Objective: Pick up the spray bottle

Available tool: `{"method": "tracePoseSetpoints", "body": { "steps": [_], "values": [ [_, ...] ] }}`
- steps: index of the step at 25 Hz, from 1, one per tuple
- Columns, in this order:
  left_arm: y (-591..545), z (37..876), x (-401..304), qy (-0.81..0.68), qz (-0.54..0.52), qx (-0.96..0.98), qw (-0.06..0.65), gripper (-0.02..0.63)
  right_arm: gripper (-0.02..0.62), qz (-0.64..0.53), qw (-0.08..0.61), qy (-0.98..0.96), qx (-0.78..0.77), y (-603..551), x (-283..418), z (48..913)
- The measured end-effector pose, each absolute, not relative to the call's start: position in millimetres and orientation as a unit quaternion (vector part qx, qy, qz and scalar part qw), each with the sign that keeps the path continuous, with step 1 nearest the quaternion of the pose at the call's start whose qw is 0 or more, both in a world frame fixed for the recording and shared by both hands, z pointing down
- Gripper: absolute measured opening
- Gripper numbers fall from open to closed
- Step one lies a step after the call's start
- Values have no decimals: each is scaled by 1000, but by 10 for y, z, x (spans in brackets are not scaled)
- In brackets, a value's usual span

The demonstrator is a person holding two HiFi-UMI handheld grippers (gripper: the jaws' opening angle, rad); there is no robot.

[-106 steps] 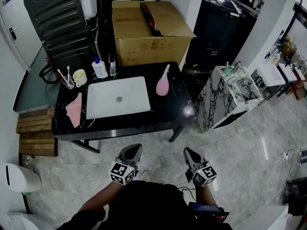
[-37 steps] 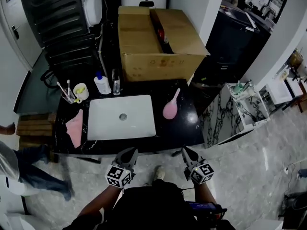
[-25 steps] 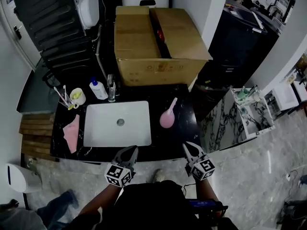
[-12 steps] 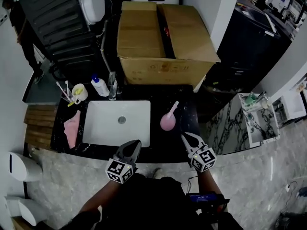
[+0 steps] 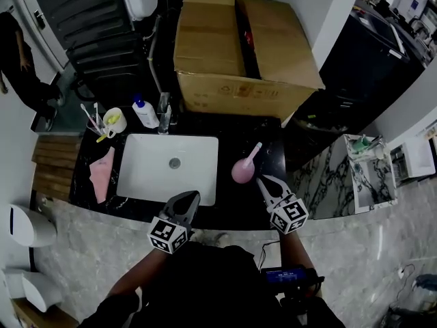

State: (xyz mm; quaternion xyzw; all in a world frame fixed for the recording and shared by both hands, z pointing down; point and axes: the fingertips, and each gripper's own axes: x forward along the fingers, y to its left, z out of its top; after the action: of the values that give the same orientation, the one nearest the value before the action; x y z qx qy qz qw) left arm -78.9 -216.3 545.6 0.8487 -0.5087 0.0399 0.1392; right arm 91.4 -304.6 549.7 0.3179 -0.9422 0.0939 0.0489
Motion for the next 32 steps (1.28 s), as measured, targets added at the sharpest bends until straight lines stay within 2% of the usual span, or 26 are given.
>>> {"method": "tracePoseSetpoints", "body": {
  "steps": [6, 8, 16, 32],
  "values": [
    [-2219, 5496, -892, -506, 37, 849, 148, 8, 40, 97, 47, -941, 322, -3155, 838, 5484],
    [-2219, 5535, -929, -507, 36, 848, 152, 8, 120, 96, 51, -940, 323, -3203, 807, 5499],
    [-2294, 5577, -1053, -513, 31, 843, 158, 8, 189, 82, 86, -939, 322, -3371, 620, 5576],
    [-2389, 5597, -1166, -517, 30, 840, 162, 8, 196, 82, 92, -939, 322, -3502, 450, 5632]
  ]
}}
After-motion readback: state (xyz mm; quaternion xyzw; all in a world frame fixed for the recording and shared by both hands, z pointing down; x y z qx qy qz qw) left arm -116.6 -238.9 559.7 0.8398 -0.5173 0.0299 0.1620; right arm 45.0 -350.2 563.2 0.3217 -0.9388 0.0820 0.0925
